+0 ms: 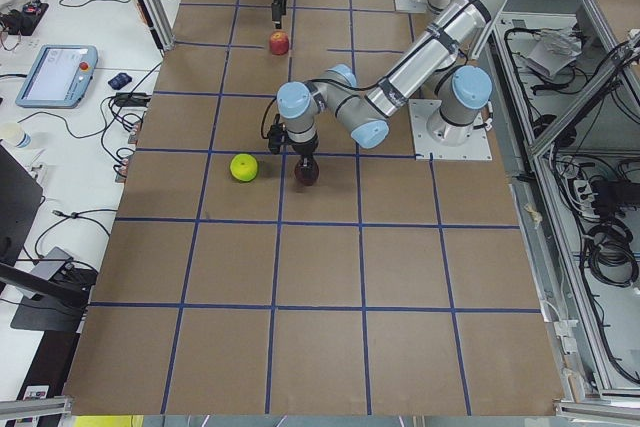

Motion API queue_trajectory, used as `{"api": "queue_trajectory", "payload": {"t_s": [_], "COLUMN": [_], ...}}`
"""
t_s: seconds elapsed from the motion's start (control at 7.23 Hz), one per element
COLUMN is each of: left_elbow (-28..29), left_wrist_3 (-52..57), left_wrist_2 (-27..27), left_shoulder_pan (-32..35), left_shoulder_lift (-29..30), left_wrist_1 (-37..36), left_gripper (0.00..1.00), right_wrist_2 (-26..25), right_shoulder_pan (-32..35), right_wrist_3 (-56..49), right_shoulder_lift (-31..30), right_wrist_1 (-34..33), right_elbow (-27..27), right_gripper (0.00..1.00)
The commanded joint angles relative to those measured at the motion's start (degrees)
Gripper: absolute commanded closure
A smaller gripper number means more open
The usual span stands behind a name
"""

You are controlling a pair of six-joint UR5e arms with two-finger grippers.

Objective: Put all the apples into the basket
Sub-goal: 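Grasp the red apple with the right gripper while left grasps the dark apple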

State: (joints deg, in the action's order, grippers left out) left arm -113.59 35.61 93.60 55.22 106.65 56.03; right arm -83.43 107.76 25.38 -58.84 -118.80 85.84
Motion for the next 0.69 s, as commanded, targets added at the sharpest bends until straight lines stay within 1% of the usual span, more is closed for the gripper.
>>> {"api": "queue_trajectory", "payload": {"t_s": [0.0,0.14,0.28,0.41,0.55], "left_elbow": [-0.05,-0.14,0.03,1.43,2.14], "left_wrist_3": [0.33,2.95,3.15,1.15,-2.44], "left_wrist_2": [-0.17,-0.26,0.18,-0.52,-3.74], "left_shoulder_pan": [-0.02,-0.02,0.59,1.81,6.87], "left_shoulder_lift": [0.75,0.57,-1.34,-4.32,-6.26], "left_wrist_1": [-1.36,-1.36,-0.32,5.96,7.33], "left_gripper": [0.11,0.88,1.00,1.00,1.00], "right_wrist_2": [-0.76,-1.12,-1.12,0.01,-0.06], "right_shoulder_pan": [0.70,0.61,0.61,0.61,0.61], "right_wrist_3": [0.90,0.29,0.37,1.24,1.16], "right_shoulder_lift": [4.07,4.34,4.43,5.13,5.66], "right_wrist_1": [-0.73,-0.82,-0.82,-0.73,-0.73], "right_elbow": [-1.56,-1.21,-1.11,-1.64,-1.81], "right_gripper": [0.00,0.00,0.00,0.00,0.00]}}
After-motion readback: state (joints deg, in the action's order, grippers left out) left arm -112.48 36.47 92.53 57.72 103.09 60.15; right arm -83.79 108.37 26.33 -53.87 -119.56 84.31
